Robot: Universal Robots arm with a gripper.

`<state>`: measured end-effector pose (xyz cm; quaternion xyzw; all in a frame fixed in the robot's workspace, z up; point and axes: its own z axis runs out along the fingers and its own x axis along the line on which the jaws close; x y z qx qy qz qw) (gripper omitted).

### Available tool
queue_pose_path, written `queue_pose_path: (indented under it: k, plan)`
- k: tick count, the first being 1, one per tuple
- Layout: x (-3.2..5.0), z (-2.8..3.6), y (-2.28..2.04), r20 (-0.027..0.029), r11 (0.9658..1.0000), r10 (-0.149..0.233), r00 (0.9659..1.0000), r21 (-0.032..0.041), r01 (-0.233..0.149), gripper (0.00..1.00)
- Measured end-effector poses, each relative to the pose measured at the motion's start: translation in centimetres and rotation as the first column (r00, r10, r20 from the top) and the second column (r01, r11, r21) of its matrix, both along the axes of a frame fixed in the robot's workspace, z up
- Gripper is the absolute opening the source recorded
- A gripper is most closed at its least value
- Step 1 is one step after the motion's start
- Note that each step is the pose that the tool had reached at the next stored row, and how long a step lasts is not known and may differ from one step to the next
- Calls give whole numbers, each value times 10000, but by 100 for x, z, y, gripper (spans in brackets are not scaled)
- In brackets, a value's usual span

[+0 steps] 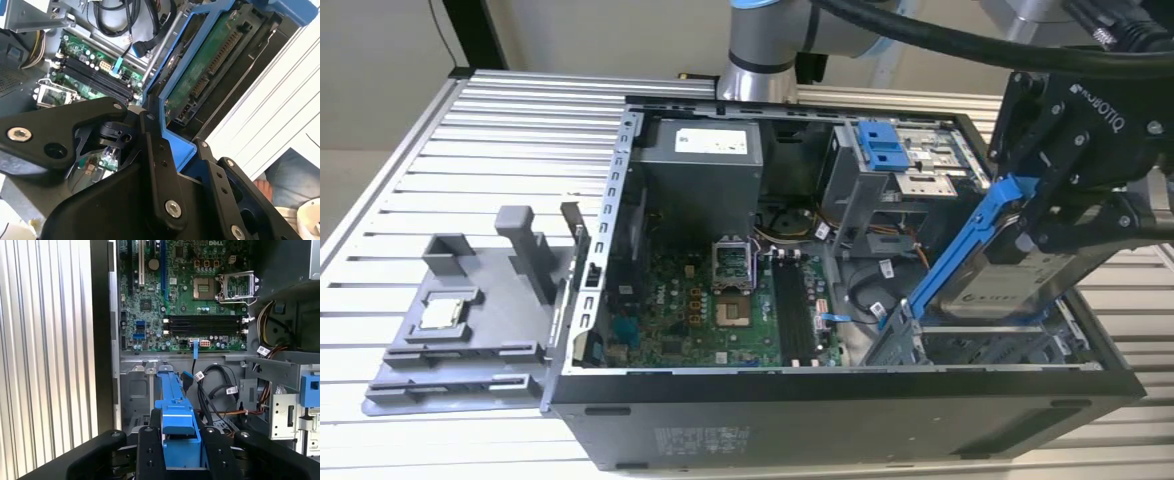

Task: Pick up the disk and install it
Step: 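Pick up the disk, then insert the disk into the insertion slot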

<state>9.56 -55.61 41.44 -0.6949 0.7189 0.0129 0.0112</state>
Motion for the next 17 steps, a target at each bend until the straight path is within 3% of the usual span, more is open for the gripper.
queue_pose_path:
  k: [13,17]
  plan:
    - [12,-235,0,0,10000,0,10000,3,0,0]
    - [13,-239,0,13,10000,1,10000,4,-1,0]
